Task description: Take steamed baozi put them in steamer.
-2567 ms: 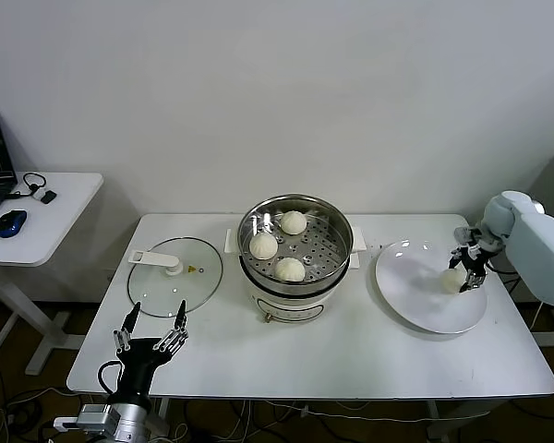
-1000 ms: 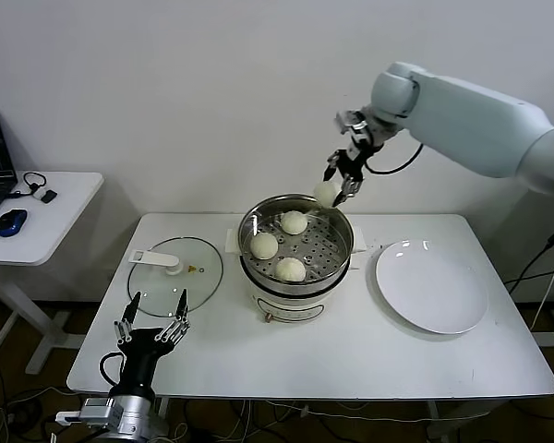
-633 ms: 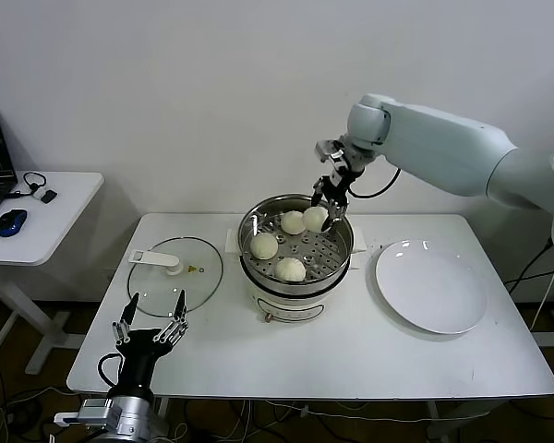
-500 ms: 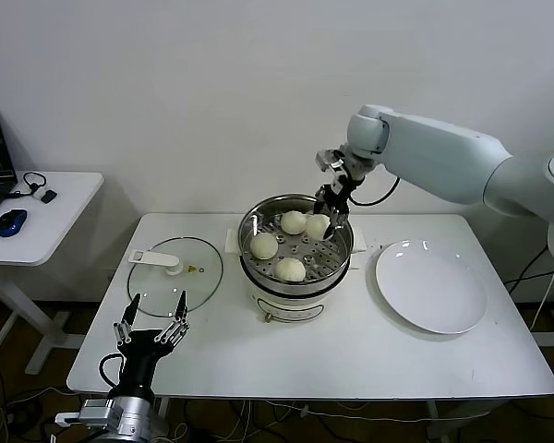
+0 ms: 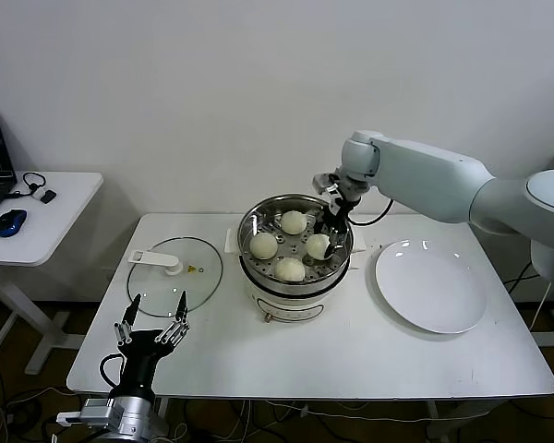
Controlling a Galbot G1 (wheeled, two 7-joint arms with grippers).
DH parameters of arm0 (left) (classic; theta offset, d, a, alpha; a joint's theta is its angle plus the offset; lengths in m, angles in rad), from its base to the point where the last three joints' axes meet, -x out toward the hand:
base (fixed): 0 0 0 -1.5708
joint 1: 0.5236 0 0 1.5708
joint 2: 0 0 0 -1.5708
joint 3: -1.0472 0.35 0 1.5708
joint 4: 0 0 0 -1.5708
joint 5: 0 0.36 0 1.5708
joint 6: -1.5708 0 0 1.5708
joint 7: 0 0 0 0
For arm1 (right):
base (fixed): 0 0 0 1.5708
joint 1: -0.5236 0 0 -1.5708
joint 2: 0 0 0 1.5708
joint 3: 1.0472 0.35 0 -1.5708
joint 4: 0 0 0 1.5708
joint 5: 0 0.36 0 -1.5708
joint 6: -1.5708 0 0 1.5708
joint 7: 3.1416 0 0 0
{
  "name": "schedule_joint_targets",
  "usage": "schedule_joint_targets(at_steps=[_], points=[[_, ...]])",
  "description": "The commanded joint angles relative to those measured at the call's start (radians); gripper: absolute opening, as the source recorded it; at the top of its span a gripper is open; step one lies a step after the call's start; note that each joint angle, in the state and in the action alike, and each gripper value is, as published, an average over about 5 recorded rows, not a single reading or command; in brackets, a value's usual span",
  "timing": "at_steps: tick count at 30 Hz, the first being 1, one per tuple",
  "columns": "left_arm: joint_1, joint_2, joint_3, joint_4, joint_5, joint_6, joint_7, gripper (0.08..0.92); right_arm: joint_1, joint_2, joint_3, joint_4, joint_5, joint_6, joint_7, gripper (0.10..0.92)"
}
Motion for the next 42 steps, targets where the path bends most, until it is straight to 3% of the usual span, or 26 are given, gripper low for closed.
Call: schedule_joint_targets(at_steps=[1,9,17,24,34,42], points=[[0.0,0.002,-0.001,0.002,0.0,0.0,0.0,0.823,-0.029,0.002,0.006,-0.004,-0.023,0.002,0.001,0.674],[0.0,0.002,0.001,0.0,0.0,0.0,0.0,0.823,-0.03,0.007,0.017,-0.007,-0.02,0.005,0.008,0.688],[0.001,0.003,0.0,-0.003,0.001,0.002,0.0,0.823,0.004,-0.013,0.032,0.001,0.008,0.013,0.002,0.815],[-0.001,0.007,-0.002,-0.006,0.003,0.004,0.0,0.823,0.049,-0.08,0.117,0.037,0.064,0.03,0.018,0.823],[-0.004,0.016,-0.01,-0.005,0.002,0.004,0.004,0.823,-0.073,-0.245,0.485,0.083,0.024,0.076,0.145,0.823],[-0.006,0.018,-0.004,-0.008,0.005,-0.002,0.012,0.823,-0.448,-0.439,0.965,0.319,-0.027,0.063,0.391,0.823]])
